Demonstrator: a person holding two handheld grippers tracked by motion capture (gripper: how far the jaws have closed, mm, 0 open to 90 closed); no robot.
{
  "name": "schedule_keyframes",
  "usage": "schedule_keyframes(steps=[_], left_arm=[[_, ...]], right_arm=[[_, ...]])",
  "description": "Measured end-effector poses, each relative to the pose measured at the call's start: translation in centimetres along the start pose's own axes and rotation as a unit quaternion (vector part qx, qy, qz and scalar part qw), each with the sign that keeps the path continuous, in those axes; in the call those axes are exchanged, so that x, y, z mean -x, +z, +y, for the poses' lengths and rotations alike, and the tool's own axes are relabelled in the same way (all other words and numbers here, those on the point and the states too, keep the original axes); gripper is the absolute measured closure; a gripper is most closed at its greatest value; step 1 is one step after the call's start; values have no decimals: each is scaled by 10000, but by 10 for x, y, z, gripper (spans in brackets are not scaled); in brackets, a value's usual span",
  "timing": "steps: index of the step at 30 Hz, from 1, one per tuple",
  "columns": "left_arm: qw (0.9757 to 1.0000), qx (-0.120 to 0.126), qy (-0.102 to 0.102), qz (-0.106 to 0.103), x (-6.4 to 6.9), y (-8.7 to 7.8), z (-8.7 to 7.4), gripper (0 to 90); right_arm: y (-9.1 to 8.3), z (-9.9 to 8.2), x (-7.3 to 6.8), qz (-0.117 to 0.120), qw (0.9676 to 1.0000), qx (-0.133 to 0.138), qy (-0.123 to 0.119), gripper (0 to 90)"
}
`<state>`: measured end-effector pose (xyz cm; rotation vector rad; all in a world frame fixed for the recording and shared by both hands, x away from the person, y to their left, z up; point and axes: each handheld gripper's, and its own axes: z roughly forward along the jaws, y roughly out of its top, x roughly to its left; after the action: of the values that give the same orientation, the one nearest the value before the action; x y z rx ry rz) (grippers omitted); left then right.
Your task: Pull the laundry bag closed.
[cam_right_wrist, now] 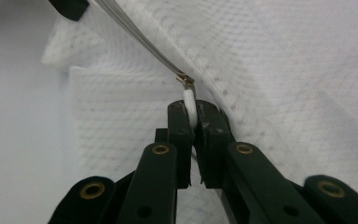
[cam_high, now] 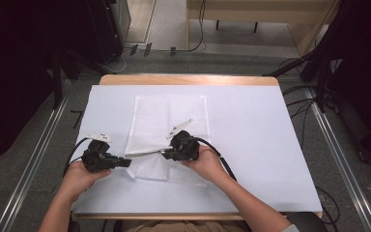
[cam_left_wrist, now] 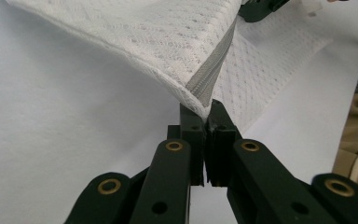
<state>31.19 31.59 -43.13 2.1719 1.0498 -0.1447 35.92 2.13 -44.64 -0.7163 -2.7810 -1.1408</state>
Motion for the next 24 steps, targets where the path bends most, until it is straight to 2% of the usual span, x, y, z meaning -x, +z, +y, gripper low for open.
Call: schedule_keyframes(steps=[6, 9, 11, 24], left_arm=[[10000, -6, -5, 11, 1, 1, 1, 888], [10000, -10, -16, 29, 0, 0, 0, 888], [10000, -33, -6, 14, 0, 0, 0, 887], [10000, -56, -22, 19, -1, 0, -1, 888]], right_arm=[[-5, -4, 5, 2, 9999, 30, 128, 883], [-6, -4, 7, 165, 9997, 35, 188, 887], [-7, -4, 7, 178, 9996, 34, 209, 887], [-10, -10, 8, 91, 9996, -179, 193, 891]])
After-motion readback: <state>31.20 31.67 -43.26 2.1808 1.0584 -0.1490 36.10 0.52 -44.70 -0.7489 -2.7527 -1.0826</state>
